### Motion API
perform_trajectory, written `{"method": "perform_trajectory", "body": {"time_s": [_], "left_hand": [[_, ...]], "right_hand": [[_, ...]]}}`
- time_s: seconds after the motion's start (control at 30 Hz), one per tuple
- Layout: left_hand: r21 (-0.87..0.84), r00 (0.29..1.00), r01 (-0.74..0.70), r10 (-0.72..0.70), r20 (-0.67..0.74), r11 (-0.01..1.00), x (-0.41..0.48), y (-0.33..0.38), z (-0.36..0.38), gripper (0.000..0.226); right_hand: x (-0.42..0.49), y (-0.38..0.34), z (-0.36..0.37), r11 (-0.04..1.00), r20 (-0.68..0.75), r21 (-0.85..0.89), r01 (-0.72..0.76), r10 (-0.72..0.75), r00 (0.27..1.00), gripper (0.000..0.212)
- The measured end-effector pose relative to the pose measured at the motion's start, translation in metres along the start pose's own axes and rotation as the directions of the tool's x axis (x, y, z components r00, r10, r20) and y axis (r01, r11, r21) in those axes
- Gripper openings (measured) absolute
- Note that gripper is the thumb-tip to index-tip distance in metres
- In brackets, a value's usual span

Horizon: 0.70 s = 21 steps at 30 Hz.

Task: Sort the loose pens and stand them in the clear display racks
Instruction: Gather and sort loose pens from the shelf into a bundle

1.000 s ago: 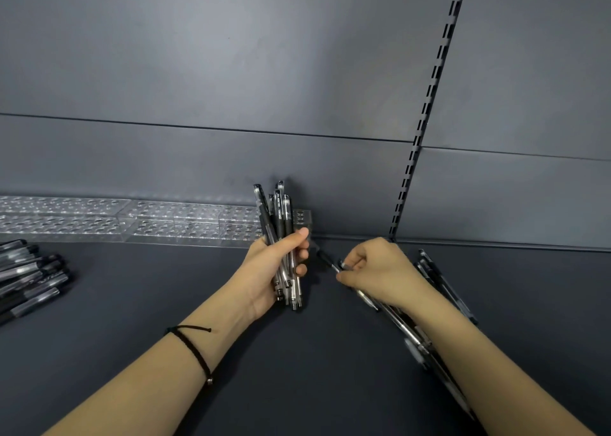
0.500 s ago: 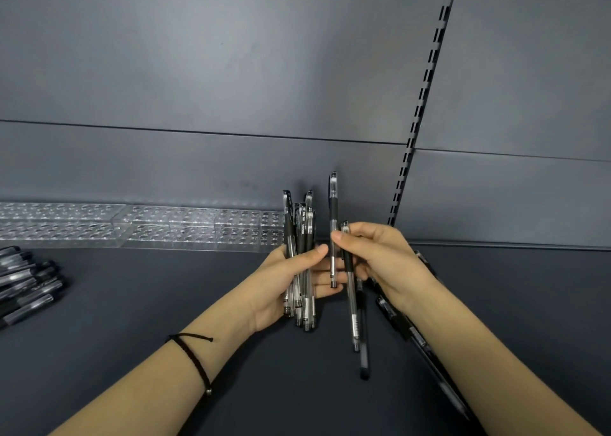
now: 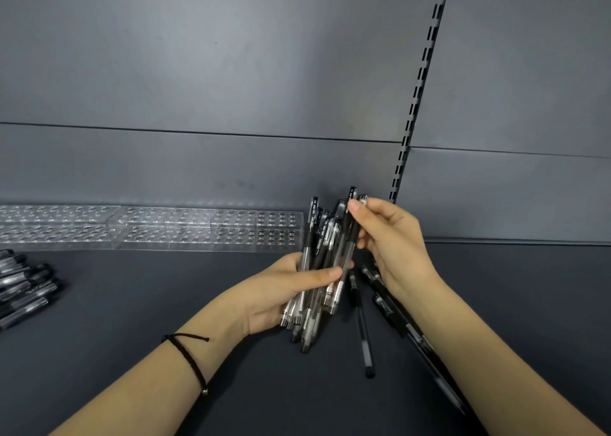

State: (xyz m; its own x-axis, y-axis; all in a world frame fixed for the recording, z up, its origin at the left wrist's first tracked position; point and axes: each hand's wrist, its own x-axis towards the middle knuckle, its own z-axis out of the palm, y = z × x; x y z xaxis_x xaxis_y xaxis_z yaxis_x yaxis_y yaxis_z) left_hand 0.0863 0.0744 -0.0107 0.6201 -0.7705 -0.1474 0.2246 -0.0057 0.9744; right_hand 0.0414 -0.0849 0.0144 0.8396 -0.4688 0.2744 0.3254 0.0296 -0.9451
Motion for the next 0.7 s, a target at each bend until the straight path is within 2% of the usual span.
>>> {"method": "perform_trajectory", "body": {"time_s": [0.1, 0.27, 0.33, 0.4, 0.47, 0.53, 0.6, 0.7], "left_hand": [[-0.001, 1.0, -0.012, 0.012, 0.026, 1.0, -0.002, 0.002, 0.003, 0.021], [-0.059, 0.983, -0.096, 0.104, 0.15, 0.994, 0.001, 0.001, 0.005, 0.005], [-0.072, 0.976, -0.121, 0.132, 0.175, 0.99, 0.003, 0.0, 0.008, 0.012], [-0.054, 0.972, -0.151, 0.158, 0.173, 0.987, 0.006, -0.001, 0.009, 0.015], [-0.029, 0.972, -0.164, 0.167, 0.167, 0.986, 0.006, 0.0, 0.01, 0.017], [-0.001, 0.972, -0.172, 0.17, 0.161, 0.985, 0.005, 0.0, 0.011, 0.019], [-0.014, 0.974, -0.178, 0.178, 0.141, 0.984, 0.006, -0.002, 0.011, 0.019], [-0.028, 0.971, -0.216, 0.218, 0.102, 0.976, 0.007, -0.002, 0.008, 0.015]], "right_hand": [[-0.003, -0.004, 0.004, 0.998, 0.017, -0.016, 0.067, -0.066, 0.998, 0.003], [-0.005, -0.01, 0.011, 0.974, 0.132, -0.143, 0.177, -0.158, 0.979, 0.001], [-0.004, -0.014, 0.015, 0.952, 0.151, -0.201, 0.232, -0.204, 0.967, 0.006], [0.0, -0.023, 0.017, 0.919, 0.166, -0.258, 0.299, -0.262, 0.951, 0.02], [0.006, -0.037, 0.02, 0.916, 0.255, -0.266, 0.301, -0.234, 0.938, 0.028], [0.015, -0.048, 0.024, 0.922, 0.412, -0.269, 0.28, -0.153, 0.898, 0.027], [0.02, -0.053, 0.028, 0.89, 0.531, -0.324, 0.32, -0.109, 0.84, 0.021], [0.022, -0.051, 0.03, 0.819, 0.599, -0.387, 0.424, -0.126, 0.791, 0.018]]}}
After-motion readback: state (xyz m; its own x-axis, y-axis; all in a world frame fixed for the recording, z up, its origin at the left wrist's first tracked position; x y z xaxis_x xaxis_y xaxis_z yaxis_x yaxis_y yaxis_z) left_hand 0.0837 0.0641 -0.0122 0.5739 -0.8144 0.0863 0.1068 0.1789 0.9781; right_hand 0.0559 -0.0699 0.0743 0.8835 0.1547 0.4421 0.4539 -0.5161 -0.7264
